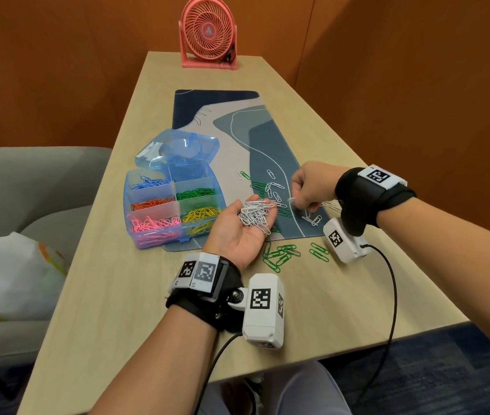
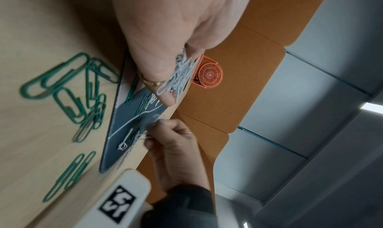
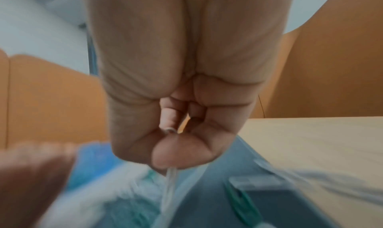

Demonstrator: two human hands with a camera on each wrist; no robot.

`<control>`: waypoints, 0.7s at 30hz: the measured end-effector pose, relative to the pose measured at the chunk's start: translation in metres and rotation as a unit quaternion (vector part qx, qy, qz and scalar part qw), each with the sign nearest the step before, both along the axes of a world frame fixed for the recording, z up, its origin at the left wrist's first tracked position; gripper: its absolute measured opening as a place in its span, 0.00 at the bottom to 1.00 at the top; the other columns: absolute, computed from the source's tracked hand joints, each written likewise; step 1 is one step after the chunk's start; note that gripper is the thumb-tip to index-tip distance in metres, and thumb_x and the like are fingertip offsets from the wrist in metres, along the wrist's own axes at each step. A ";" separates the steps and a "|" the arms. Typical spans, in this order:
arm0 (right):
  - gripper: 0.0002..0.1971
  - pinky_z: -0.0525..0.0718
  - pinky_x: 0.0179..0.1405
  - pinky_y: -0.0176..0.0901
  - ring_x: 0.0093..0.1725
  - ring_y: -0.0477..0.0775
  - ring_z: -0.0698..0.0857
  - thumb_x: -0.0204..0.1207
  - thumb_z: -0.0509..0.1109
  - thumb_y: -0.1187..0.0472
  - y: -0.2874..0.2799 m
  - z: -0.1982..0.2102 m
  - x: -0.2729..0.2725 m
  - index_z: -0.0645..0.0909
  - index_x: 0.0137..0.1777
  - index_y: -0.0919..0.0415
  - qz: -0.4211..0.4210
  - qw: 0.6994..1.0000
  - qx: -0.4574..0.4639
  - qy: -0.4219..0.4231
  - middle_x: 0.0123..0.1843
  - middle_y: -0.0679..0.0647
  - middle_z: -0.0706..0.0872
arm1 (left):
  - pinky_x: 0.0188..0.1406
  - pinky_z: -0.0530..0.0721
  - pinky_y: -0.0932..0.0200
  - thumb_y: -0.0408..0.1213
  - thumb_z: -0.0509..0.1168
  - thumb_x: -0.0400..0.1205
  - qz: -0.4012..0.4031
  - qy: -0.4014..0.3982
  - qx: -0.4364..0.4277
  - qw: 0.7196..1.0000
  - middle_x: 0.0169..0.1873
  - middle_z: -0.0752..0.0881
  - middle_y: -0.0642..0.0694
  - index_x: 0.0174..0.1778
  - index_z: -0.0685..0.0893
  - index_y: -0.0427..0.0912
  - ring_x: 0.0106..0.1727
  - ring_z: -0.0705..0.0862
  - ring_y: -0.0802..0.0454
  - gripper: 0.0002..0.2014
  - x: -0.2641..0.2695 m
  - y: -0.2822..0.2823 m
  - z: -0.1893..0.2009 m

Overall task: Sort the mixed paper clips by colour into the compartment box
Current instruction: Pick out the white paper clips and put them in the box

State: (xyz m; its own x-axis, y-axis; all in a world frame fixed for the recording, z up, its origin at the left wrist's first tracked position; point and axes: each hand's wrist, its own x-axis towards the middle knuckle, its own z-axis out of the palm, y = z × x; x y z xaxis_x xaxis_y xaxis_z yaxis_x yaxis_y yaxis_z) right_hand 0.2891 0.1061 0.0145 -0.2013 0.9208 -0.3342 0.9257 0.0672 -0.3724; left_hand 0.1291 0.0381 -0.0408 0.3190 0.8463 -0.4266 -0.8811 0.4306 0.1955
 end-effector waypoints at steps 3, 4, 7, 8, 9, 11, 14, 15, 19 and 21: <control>0.10 0.83 0.29 0.36 0.24 0.44 0.84 0.68 0.73 0.73 -0.007 0.022 -0.010 0.79 0.32 0.60 0.009 0.995 0.037 0.091 0.25 0.50 0.84 | 0.66 0.73 0.42 0.39 0.48 0.89 -0.002 0.006 -0.003 1.000 0.56 0.81 0.29 0.54 0.77 0.29 0.69 0.76 0.37 0.18 0.000 0.001 -0.001; 0.10 0.85 0.31 0.37 0.25 0.45 0.84 0.68 0.73 0.74 -0.010 0.030 -0.017 0.79 0.33 0.60 0.023 0.992 0.038 0.120 0.26 0.51 0.84 | 0.66 0.73 0.42 0.39 0.49 0.89 0.001 0.000 -0.005 1.000 0.53 0.81 0.28 0.54 0.77 0.28 0.67 0.77 0.36 0.18 -0.001 0.001 -0.001; 0.09 0.86 0.32 0.36 0.27 0.46 0.84 0.69 0.74 0.73 -0.023 0.040 -0.044 0.81 0.34 0.60 0.076 0.983 0.014 0.169 0.28 0.52 0.86 | 0.70 0.73 0.43 0.37 0.48 0.89 0.011 -0.037 0.011 0.999 0.51 0.82 0.28 0.57 0.76 0.26 0.56 0.80 0.37 0.18 -0.001 0.001 -0.002; 0.08 0.85 0.32 0.36 0.27 0.46 0.85 0.69 0.75 0.73 -0.026 0.039 -0.052 0.82 0.35 0.61 0.091 0.981 0.003 0.170 0.30 0.53 0.86 | 0.70 0.73 0.44 0.36 0.48 0.88 0.011 -0.034 0.023 0.999 0.51 0.83 0.29 0.57 0.77 0.27 0.54 0.81 0.38 0.17 -0.001 0.001 -0.002; 0.07 0.85 0.32 0.35 0.28 0.45 0.86 0.69 0.76 0.72 -0.029 0.037 -0.058 0.83 0.37 0.61 0.107 0.982 -0.006 0.157 0.31 0.54 0.88 | 0.70 0.73 0.43 0.34 0.48 0.88 0.010 -0.024 0.036 0.999 0.50 0.83 0.30 0.56 0.78 0.28 0.52 0.82 0.39 0.16 -0.001 0.000 -0.001; 0.05 0.85 0.33 0.32 0.31 0.44 0.87 0.68 0.78 0.67 -0.032 0.032 -0.065 0.87 0.42 0.60 0.135 0.985 -0.004 0.103 0.36 0.53 0.90 | 0.70 0.72 0.43 0.29 0.48 0.86 0.004 -0.002 0.064 0.998 0.49 0.84 0.32 0.54 0.79 0.29 0.50 0.83 0.41 0.15 -0.001 -0.001 -0.002; 0.07 0.86 0.37 0.32 0.34 0.44 0.87 0.68 0.79 0.64 -0.027 0.031 -0.061 0.88 0.45 0.57 0.127 0.989 0.023 0.071 0.39 0.50 0.91 | 0.72 0.72 0.44 0.31 0.46 0.88 0.002 -0.012 0.051 0.999 0.52 0.84 0.30 0.58 0.78 0.27 0.52 0.83 0.39 0.16 -0.003 0.001 -0.004; 0.06 0.87 0.38 0.33 0.34 0.45 0.87 0.69 0.79 0.64 -0.025 0.032 -0.057 0.88 0.45 0.58 0.113 0.990 0.030 0.074 0.39 0.51 0.90 | 0.72 0.72 0.44 0.33 0.46 0.89 -0.001 -0.027 0.042 0.999 0.54 0.84 0.29 0.59 0.77 0.26 0.54 0.83 0.38 0.18 -0.004 0.002 -0.006; 0.03 0.85 0.32 0.37 0.28 0.47 0.84 0.69 0.79 0.64 -0.023 0.031 -0.043 0.87 0.39 0.62 0.085 0.995 0.006 0.050 0.34 0.55 0.90 | 0.69 0.73 0.42 0.35 0.47 0.89 0.001 -0.049 0.027 0.998 0.59 0.80 0.27 0.65 0.74 0.29 0.66 0.78 0.36 0.17 -0.004 0.006 -0.008; 0.08 0.86 0.33 0.39 0.28 0.49 0.84 0.66 0.82 0.59 -0.031 0.026 -0.042 0.85 0.34 0.59 0.096 0.994 -0.041 0.026 0.31 0.56 0.89 | 0.66 0.77 0.42 0.34 0.46 0.89 -0.014 -0.028 0.044 0.999 0.58 0.80 0.27 0.66 0.74 0.31 0.63 0.80 0.37 0.17 -0.004 0.008 -0.010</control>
State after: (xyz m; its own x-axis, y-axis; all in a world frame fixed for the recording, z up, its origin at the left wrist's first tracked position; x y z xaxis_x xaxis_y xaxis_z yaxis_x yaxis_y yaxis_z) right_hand 0.2466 0.0754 0.0409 -0.3892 0.8337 -0.3917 0.8779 0.2069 -0.4318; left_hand 0.1255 0.0464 -0.0509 0.3641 0.8701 -0.3322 -0.8794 0.4387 0.1851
